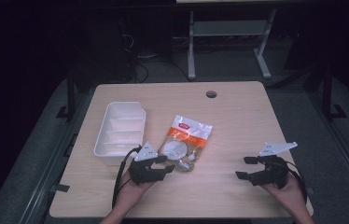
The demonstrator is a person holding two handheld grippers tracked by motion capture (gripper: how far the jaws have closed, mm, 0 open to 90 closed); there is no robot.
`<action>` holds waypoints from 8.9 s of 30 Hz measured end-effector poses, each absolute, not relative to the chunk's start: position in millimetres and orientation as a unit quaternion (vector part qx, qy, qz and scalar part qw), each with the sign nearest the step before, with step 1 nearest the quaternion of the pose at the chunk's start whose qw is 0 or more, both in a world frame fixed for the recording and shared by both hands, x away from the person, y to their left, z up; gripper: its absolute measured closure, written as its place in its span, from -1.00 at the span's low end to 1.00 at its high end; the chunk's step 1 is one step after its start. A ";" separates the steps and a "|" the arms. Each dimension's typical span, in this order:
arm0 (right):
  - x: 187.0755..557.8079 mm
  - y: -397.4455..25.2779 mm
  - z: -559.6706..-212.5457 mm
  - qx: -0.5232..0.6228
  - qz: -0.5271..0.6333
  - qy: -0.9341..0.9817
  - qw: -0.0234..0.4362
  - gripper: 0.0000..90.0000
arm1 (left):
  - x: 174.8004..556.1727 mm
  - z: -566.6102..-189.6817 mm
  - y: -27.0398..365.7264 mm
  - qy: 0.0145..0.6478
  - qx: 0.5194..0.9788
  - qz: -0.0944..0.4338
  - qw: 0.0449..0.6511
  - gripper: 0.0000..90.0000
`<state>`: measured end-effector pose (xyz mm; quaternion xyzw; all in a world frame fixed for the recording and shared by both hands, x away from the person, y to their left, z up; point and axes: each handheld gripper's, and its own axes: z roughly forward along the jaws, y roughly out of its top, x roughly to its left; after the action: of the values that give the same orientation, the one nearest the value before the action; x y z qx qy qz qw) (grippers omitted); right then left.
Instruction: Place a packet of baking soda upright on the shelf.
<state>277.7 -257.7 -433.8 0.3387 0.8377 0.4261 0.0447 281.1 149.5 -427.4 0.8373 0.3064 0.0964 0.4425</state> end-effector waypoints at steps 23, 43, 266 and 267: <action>362.3 -200.3 -401.8 0.358 0.401 0.843 0.020 -0.38 | 316.8 -435.6 120.6 0.315 0.872 0.117 0.356 0.99; 409.4 -162.5 -420.6 0.396 0.361 0.844 0.017 -0.35 | 323.0 -450.4 118.9 0.324 0.877 0.090 0.343 1.00; 475.6 103.9 -319.4 0.176 0.497 0.849 0.021 1.00 | 262.0 -439.5 156.4 0.202 0.875 0.063 0.435 -0.44; 475.4 104.8 -320.0 0.177 0.499 0.848 0.020 1.00 | 262.0 -439.4 156.7 0.203 0.875 0.063 0.436 -0.44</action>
<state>475.4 104.8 -320.0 0.1773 0.8480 0.4991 0.0201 262.0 156.7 -439.4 0.8747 0.2027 0.0633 0.4357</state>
